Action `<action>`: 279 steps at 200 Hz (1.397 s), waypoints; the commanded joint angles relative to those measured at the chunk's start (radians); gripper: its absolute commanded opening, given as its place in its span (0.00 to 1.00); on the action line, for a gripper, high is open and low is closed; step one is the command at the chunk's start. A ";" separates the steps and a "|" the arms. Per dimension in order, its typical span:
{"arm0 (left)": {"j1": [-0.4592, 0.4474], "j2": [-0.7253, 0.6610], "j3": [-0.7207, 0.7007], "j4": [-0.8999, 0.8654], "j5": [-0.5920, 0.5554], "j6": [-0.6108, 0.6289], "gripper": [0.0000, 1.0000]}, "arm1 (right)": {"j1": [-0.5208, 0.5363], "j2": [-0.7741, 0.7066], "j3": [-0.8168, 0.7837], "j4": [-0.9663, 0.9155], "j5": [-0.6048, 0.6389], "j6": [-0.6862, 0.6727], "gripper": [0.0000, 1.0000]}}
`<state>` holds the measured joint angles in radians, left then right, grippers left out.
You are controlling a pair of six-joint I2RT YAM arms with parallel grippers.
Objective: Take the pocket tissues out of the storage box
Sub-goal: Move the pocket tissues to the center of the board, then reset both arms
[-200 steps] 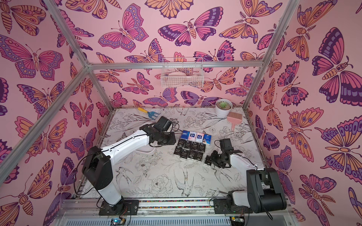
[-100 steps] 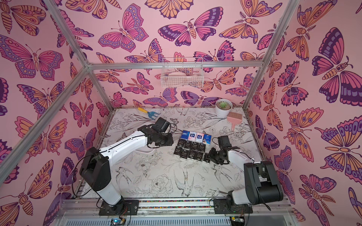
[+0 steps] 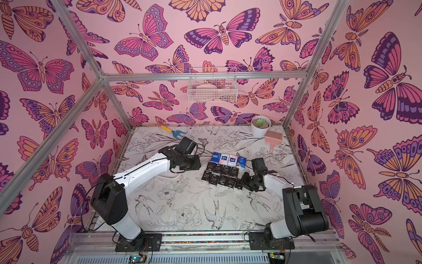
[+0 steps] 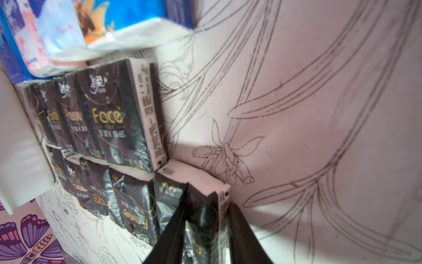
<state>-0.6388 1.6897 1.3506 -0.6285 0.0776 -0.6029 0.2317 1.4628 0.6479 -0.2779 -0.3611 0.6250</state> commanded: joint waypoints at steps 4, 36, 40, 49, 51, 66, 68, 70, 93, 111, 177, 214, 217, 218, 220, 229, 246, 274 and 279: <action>0.012 -0.030 -0.025 -0.015 -0.023 0.012 0.39 | 0.009 -0.016 0.022 -0.051 0.023 -0.013 0.42; 0.024 -0.035 -0.042 -0.016 -0.040 0.008 0.39 | 0.009 -0.062 0.048 -0.106 0.043 -0.035 0.50; 0.026 -0.036 -0.044 -0.016 -0.044 0.010 0.39 | 0.009 -0.068 0.055 -0.117 0.047 -0.038 0.51; 0.037 -0.039 -0.047 -0.015 -0.048 0.016 0.39 | 0.010 -0.084 0.068 -0.142 0.060 -0.053 0.52; 0.039 -0.040 -0.048 -0.015 -0.048 0.018 0.39 | 0.009 -0.086 0.071 -0.149 0.063 -0.057 0.52; 0.058 -0.050 -0.050 -0.017 -0.059 0.034 0.39 | 0.008 -0.106 0.100 -0.187 0.088 -0.081 0.55; 0.061 -0.052 -0.051 -0.016 -0.061 0.037 0.39 | 0.010 -0.107 0.103 -0.193 0.090 -0.085 0.55; 0.063 -0.055 -0.050 -0.016 -0.065 0.040 0.39 | 0.009 -0.108 0.108 -0.197 0.092 -0.089 0.55; 0.101 -0.079 -0.048 -0.019 -0.119 0.076 0.39 | 0.009 -0.094 0.181 -0.257 0.140 -0.147 0.60; 0.149 -0.106 -0.045 -0.025 -0.137 0.100 0.40 | 0.010 -0.077 0.258 -0.299 0.189 -0.192 0.78; 0.363 -0.188 -0.019 -0.038 -0.335 0.189 1.00 | -0.005 -0.004 0.465 -0.338 0.428 -0.276 0.99; 0.417 -0.159 -0.051 0.021 -0.518 0.230 1.00 | -0.062 0.012 0.446 -0.214 0.509 -0.275 0.99; 0.419 -0.158 -0.060 0.041 -0.527 0.243 1.00 | -0.067 0.009 0.438 -0.199 0.520 -0.276 0.99; 0.420 -0.156 -0.063 0.047 -0.530 0.248 1.00 | -0.068 0.008 0.437 -0.193 0.523 -0.276 0.99; 0.422 -0.155 -0.070 0.060 -0.532 0.260 1.00 | -0.073 0.005 0.429 -0.183 0.531 -0.278 0.99; 0.426 -0.150 -0.104 0.129 -0.527 0.319 1.00 | -0.089 -0.006 0.399 -0.129 0.564 -0.280 0.99; 0.436 -0.143 -0.150 0.218 -0.489 0.423 1.00 | -0.125 -0.035 0.327 -0.005 0.610 -0.318 0.99; 0.474 -0.183 -0.269 0.398 -0.487 0.480 1.00 | -0.213 -0.049 0.222 0.154 0.615 -0.360 0.99; 0.485 -0.200 -0.306 0.448 -0.475 0.483 1.00 | -0.222 -0.047 0.201 0.188 0.622 -0.363 0.99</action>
<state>-0.1955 1.5322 1.1553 -0.3981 -0.3897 -0.2165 0.0650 1.4342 0.9169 -0.2798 0.1974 0.3099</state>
